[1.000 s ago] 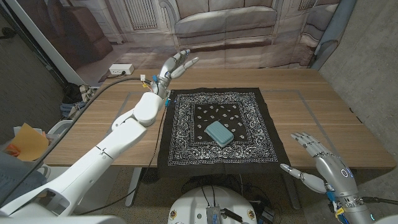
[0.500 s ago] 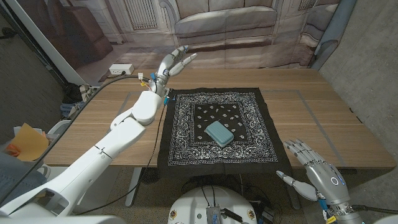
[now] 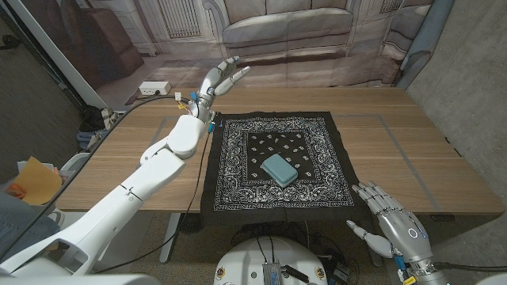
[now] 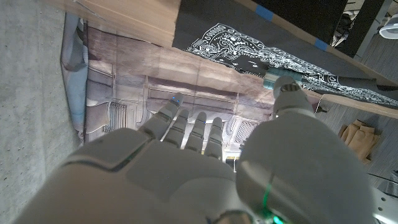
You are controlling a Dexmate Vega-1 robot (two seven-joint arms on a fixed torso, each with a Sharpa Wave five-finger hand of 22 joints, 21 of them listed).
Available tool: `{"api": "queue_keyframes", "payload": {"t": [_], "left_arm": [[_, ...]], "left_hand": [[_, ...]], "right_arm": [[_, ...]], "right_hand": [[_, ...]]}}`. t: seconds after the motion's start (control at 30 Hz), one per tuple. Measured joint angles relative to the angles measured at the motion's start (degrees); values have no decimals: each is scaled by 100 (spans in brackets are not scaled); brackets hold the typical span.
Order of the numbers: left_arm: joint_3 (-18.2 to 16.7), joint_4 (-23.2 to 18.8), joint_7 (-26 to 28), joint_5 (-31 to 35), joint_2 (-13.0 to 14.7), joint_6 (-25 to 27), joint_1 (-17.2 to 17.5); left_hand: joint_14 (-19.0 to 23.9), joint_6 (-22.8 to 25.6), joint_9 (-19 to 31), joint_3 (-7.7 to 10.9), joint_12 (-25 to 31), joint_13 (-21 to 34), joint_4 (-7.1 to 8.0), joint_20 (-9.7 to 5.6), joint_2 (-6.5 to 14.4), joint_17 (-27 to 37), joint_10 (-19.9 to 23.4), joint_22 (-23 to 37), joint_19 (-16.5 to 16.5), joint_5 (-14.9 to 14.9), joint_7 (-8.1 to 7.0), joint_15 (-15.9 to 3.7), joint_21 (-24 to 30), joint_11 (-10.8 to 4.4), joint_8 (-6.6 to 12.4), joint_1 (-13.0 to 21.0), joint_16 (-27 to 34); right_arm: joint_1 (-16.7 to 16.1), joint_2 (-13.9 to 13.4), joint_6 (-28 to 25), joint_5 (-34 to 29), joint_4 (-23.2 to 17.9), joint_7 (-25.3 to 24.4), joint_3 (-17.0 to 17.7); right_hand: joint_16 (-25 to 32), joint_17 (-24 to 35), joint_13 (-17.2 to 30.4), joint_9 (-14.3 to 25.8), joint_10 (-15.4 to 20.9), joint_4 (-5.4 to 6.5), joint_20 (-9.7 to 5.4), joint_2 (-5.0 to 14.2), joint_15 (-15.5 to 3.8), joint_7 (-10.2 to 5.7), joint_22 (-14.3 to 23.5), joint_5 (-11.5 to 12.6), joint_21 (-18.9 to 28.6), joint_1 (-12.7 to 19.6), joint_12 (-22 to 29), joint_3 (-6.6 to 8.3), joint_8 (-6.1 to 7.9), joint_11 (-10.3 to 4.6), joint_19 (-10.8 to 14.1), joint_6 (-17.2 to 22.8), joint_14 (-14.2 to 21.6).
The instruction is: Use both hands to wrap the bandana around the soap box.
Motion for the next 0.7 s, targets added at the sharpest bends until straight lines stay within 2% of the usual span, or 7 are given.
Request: {"api": "queue_keyframes", "payload": {"t": [0.2,0.47,0.7], "left_arm": [[-11,21,-19,-10,0,-29,-12],[-17,48,-59,-34,0,-47,-40],[-19,69,-90,-48,1,-56,-55]], "left_hand": [[0,0,0,-14,0,0,14,0,0,0,0,0,0,0,0,0,0,0,0,0,0],[12,0,1,-37,0,0,36,0,42,0,32,0,0,0,0,12,0,32,0,-42,0],[21,0,1,-37,0,0,36,0,76,1,32,0,0,0,0,21,0,32,0,-76,0]], "right_arm": [[267,-179,-212,144,105,-25,-406],[550,-288,-411,267,256,-80,-792],[798,-307,-523,397,460,-113,-1097]], "right_hand": [[0,0,0,0,33,8,0,37,0,-71,0,0,10,106,12,56,47,-33,0,73,0],[21,0,0,-1,72,6,0,68,0,-163,0,39,50,298,45,89,113,-72,0,209,1],[43,-1,-1,-1,151,23,0,52,-1,-296,0,44,54,505,80,135,181,-200,1,448,43]]}}
